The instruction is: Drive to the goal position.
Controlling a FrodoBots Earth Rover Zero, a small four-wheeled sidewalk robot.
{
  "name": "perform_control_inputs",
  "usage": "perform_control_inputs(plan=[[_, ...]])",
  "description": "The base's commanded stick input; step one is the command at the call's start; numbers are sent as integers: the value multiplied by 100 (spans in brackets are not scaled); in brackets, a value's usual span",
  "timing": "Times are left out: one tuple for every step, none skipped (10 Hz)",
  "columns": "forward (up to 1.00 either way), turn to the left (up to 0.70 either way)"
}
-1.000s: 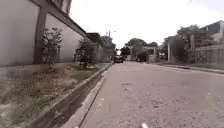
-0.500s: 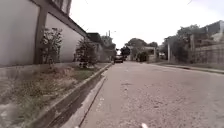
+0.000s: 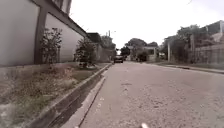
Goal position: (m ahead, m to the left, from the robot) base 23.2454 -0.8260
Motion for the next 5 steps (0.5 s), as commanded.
perform_control_inputs(plan=[[6,0],[6,0],[6,0],[6,0],[6,0]])
